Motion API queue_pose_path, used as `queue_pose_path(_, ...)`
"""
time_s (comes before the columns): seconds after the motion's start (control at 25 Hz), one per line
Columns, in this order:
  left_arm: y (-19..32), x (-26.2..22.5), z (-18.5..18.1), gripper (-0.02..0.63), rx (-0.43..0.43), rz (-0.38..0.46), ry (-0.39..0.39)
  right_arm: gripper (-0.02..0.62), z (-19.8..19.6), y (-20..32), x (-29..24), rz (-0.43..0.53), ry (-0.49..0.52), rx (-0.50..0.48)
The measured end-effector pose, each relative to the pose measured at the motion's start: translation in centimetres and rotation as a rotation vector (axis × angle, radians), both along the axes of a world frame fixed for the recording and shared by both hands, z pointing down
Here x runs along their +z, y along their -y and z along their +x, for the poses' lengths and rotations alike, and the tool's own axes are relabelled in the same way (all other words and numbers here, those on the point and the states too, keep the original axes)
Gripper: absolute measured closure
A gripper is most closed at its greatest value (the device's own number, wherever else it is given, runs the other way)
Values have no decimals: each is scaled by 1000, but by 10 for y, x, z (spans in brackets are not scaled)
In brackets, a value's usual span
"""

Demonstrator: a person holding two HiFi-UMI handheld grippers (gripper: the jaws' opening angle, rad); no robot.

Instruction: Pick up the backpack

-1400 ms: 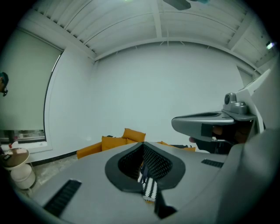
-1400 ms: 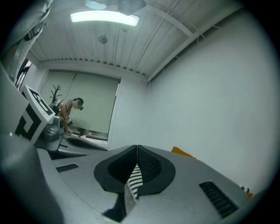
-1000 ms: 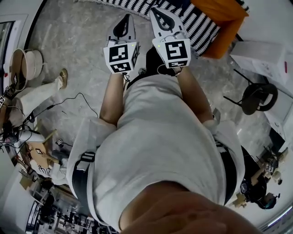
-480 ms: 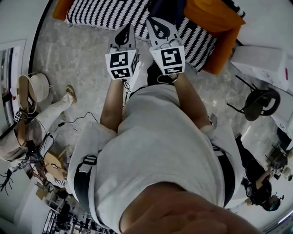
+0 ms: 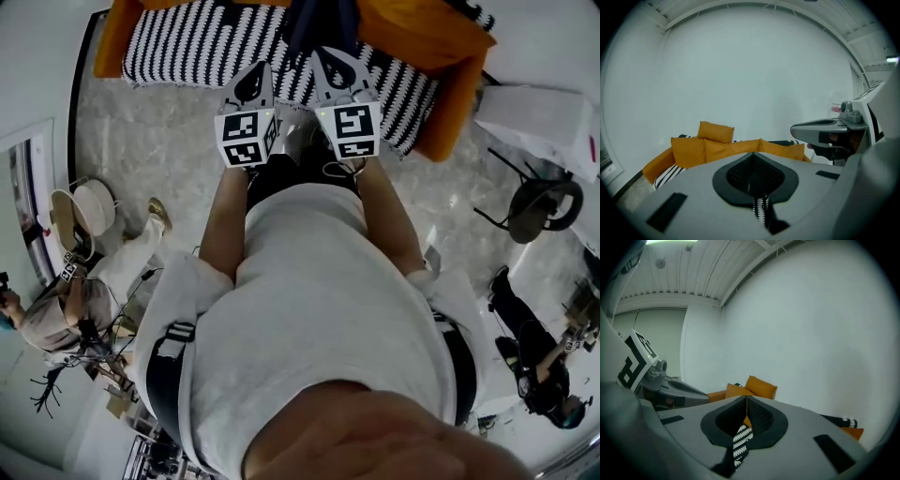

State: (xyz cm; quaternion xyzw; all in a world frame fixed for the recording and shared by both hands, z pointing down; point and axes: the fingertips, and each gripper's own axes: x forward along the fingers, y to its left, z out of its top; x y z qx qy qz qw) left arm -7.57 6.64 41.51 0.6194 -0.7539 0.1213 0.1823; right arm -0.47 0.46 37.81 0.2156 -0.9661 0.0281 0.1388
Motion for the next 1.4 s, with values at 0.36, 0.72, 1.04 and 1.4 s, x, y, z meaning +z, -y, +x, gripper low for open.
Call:
queue_pose_path(0.36,60,30,-6,594,110,-67,4,555,12,66,29,-21,-115,107)
queue_pose_path(0.72,121,72,-42,594,212,-115,-6,555,-17,111,72,-36,-263,161)
queue_pose_path(1.04,174,129,-86,594,337,-200,-22,555,-57,168,123,-57,-391,191)
queue_pose_path(1.4,235,186,-99,594,494,-274,-5,555,-70,210,176,-139,-491,255)
